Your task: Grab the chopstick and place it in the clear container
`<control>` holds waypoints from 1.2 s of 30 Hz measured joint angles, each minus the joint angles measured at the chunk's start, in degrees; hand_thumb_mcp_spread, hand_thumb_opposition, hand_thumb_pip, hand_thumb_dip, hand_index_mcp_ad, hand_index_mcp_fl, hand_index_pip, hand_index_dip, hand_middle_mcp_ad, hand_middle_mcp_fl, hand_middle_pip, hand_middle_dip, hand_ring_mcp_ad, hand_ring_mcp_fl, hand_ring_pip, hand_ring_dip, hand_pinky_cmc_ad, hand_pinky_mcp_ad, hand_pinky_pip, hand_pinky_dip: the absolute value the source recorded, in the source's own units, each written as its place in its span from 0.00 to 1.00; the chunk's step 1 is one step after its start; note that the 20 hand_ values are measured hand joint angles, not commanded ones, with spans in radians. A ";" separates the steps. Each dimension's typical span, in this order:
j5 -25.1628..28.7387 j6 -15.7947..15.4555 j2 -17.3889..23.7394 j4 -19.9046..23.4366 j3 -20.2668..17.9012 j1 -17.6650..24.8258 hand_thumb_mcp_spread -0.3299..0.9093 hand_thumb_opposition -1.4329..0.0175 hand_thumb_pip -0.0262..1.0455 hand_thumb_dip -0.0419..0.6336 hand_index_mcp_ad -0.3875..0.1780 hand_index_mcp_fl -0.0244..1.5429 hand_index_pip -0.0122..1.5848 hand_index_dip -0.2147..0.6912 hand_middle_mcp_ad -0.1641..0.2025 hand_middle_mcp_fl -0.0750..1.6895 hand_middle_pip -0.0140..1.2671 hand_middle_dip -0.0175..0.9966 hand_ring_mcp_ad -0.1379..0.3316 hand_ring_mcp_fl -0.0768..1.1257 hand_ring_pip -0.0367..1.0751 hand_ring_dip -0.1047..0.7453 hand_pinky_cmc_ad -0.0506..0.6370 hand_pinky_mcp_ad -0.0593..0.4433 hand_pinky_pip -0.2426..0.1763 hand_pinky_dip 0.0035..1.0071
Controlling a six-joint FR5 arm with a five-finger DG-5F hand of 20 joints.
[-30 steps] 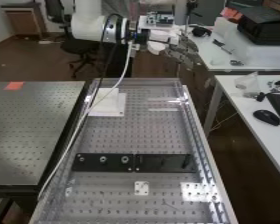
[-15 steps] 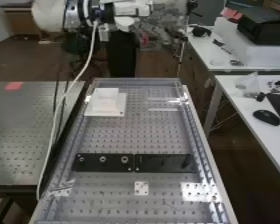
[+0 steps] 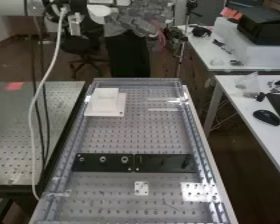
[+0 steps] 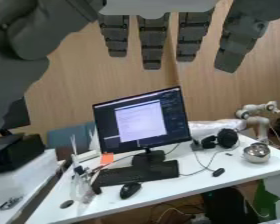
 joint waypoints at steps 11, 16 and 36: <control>-1.02 -3.57 1.94 -2.10 0.11 -3.82 0.37 0.53 0.27 0.06 0.53 0.02 0.04 0.23 0.65 0.07 0.10 0.09 0.63 0.07 0.09 0.10 0.72 0.74 0.17 0.19; 2.36 -4.21 1.63 -1.11 0.17 -4.17 0.38 0.52 0.27 0.06 0.53 0.02 0.04 0.21 0.70 0.07 0.10 0.09 0.67 0.07 0.09 0.08 0.74 0.74 0.17 0.18; 11.80 -5.47 -2.51 6.73 3.79 -3.41 0.34 0.50 0.40 0.05 0.53 0.03 0.05 0.21 0.70 0.07 0.11 0.08 0.67 0.07 0.09 0.08 0.74 0.74 0.17 0.20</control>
